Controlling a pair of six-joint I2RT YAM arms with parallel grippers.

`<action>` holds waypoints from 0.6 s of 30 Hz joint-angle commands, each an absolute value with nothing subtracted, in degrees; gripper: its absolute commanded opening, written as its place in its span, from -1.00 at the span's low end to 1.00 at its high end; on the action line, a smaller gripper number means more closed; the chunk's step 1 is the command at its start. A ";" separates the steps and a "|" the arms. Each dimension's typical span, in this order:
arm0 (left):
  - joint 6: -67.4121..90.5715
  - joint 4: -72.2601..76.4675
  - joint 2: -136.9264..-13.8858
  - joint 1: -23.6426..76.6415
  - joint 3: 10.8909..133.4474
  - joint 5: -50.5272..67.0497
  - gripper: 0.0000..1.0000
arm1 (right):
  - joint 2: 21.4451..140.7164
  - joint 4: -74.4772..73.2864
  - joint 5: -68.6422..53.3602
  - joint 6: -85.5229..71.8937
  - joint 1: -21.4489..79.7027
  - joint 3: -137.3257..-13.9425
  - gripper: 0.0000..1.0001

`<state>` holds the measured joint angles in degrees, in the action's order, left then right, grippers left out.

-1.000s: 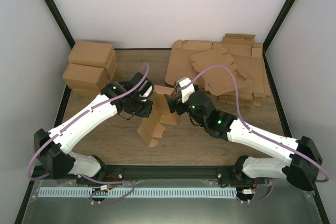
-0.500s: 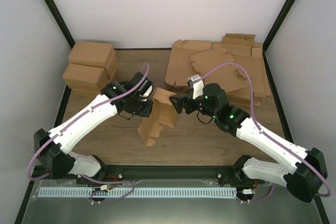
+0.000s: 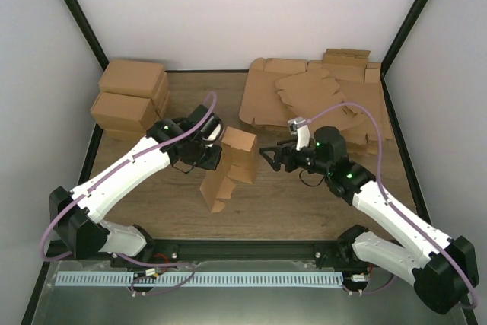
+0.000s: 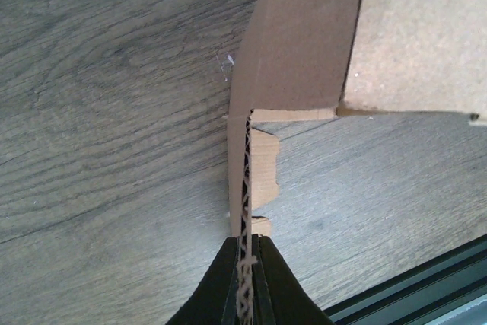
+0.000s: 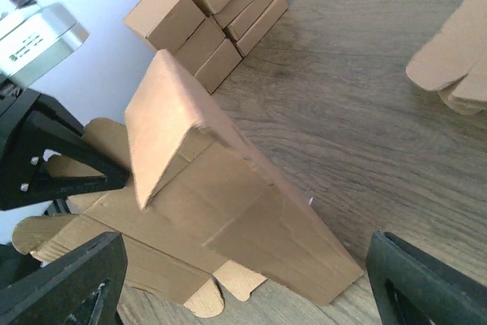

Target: Fold the paper box

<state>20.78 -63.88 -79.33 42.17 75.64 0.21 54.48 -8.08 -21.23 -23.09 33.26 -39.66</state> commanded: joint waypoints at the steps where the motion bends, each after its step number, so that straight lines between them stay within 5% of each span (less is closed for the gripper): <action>1: 20.48 -63.13 -79.42 42.52 75.55 0.36 -0.91 | 53.00 -4.45 -30.35 -27.05 28.41 -37.30 0.71; 7: 20.61 -63.22 -79.45 42.54 75.67 0.51 -0.91 | 56.33 -0.08 -36.28 -29.20 25.58 -35.18 0.42; 18: 20.59 -63.28 -79.92 42.50 76.03 0.98 -0.91 | 61.59 2.19 -40.69 -28.41 25.60 -37.42 0.33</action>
<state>20.78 -63.83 -79.48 42.17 75.64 0.32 60.29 0.34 -37.82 -28.36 25.96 -34.70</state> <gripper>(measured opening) 0.047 0.666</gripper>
